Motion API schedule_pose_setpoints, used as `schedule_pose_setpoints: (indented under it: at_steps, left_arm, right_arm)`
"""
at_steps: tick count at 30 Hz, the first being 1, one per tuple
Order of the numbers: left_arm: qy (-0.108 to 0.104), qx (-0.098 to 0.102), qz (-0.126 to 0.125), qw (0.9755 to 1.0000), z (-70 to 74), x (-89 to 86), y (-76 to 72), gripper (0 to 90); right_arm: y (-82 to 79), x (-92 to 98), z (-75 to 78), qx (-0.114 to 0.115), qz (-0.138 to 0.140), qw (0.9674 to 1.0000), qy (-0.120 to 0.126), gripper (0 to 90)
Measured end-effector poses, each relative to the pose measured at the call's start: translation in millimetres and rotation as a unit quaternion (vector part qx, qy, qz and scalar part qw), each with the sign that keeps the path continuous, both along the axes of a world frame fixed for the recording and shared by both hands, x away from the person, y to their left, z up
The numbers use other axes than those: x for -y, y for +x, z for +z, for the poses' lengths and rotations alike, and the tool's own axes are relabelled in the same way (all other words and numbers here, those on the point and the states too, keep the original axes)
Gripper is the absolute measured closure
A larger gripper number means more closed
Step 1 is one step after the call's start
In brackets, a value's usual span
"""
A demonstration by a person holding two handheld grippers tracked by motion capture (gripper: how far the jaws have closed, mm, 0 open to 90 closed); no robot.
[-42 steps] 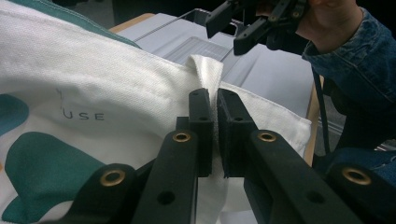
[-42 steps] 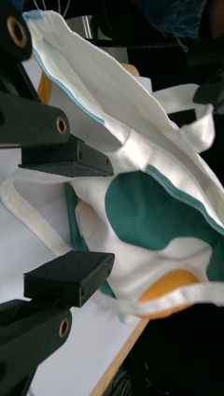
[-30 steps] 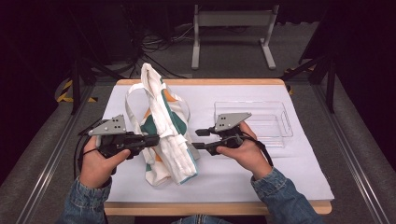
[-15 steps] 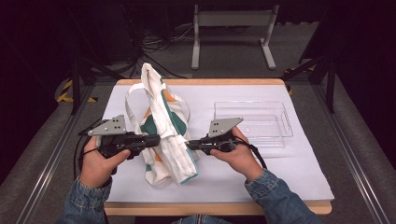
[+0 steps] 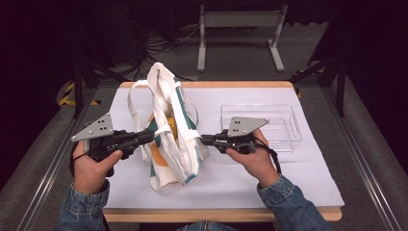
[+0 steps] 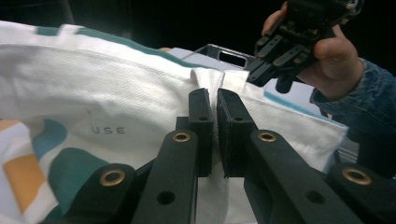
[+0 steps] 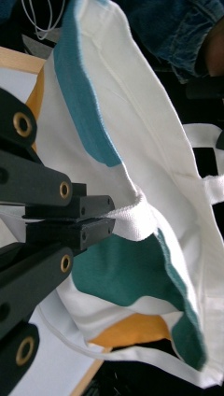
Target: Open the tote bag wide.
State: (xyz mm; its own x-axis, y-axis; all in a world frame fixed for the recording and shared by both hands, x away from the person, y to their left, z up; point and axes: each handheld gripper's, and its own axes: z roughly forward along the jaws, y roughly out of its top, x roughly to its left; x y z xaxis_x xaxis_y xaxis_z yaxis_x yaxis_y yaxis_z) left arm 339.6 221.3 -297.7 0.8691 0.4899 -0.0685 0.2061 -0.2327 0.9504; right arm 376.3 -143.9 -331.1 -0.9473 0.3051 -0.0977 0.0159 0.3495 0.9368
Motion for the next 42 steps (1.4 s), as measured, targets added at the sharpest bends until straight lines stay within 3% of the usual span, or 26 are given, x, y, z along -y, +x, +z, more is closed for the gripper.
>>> schedule_pose_setpoints:
  at_steps: [7,18,27,32,35,42]
  left_arm:
    - [-0.013,0.015,0.037,0.9991,6.1,-21.5,-3.4,85.2]
    - [-0.018,0.011,0.083,0.9963,0.1,-47.6,-0.2,85.2]
    - [-0.018,0.012,0.108,0.9939,-2.5,-64.2,-6.2,85.3]
    - [-0.020,0.018,0.124,0.9920,-2.7,-73.7,-10.8,85.3]
    - [-0.016,0.033,0.142,0.9892,-0.7,-80.4,-18.7,85.4]
    - [-0.028,0.046,0.157,0.9861,3.5,-93.0,-30.3,85.9]
  right_arm:
    - [-3.9,10.8,12.1,0.019,-0.016,0.9996,0.015,88.1]
    - [-4.5,20.6,19.5,0.021,-0.031,0.9990,0.026,88.0]
    - [-4.8,29.8,25.1,0.023,-0.042,0.9981,0.037,88.0]
    - [-4.5,31.8,25.9,0.024,-0.045,0.9980,0.038,88.0]
    - [-4.0,32.1,25.6,0.017,-0.042,0.9982,0.040,88.0]
    - [-4.1,28.0,22.9,0.010,-0.032,0.9989,0.032,88.0]
